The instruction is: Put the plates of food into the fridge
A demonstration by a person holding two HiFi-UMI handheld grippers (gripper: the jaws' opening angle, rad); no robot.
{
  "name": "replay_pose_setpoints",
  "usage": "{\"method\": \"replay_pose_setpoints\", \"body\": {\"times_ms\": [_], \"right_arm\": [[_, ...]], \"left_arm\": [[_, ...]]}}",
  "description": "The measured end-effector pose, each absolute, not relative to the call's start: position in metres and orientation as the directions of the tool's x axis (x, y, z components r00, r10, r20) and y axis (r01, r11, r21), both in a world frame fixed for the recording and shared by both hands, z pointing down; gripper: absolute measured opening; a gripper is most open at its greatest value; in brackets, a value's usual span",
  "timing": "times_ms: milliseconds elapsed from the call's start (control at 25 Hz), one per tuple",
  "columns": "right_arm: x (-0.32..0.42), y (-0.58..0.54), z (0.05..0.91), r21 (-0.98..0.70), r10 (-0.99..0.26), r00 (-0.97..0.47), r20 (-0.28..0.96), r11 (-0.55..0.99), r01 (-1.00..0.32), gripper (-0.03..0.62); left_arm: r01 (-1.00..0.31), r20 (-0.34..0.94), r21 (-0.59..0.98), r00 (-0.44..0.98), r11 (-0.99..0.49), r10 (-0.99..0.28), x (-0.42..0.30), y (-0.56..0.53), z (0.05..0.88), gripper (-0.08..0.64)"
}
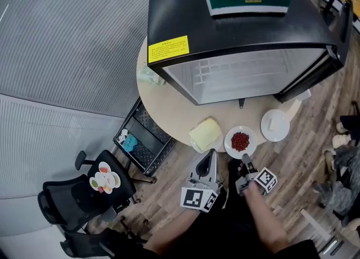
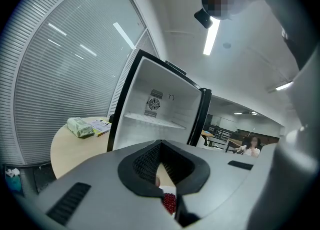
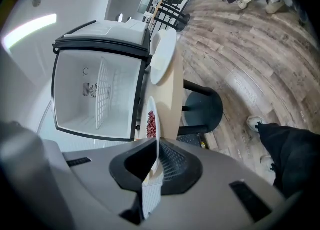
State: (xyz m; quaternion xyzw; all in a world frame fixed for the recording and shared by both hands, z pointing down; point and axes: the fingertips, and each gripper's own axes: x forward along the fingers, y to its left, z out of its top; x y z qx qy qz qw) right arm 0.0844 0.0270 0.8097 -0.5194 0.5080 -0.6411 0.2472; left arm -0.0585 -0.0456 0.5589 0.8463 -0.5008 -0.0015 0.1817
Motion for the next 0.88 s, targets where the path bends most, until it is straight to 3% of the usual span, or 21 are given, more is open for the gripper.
{"method": "replay_pose_setpoints", "body": {"times_ms": [240,480,720,880], "right_arm": [[0.086,0.026,0.800,-0.933,-0.875,-0.324,0.361,-0.333,-0.139,0.017],[0.088,0.033,0.770,-0.943,-0.889,-0.317,0.330,-0.294,-0.156,0.017],[0.082,-0.002,0.680,-0.969,-0.921,-0.310,0.236,-0.200,-0.143,0.017],[0.069,-0.057,0.603,-0.992,-0.940,-0.327,0.099,-0.070,-0.102,0.017]], "left_arm": [[-0.850,0.152,0.305,0.489,-0.430,-0.859,-0.067,-0.042,0.547,0.003],[-0.850,0.114,0.275,0.493,-0.450,-0.862,-0.075,-0.035,0.520,0.003],[-0.843,0.059,0.262,0.501,-0.471,-0.864,-0.081,-0.041,0.481,0.003],[-0.846,0.033,0.278,0.482,-0.455,-0.876,-0.086,-0.051,0.465,0.003]]}}
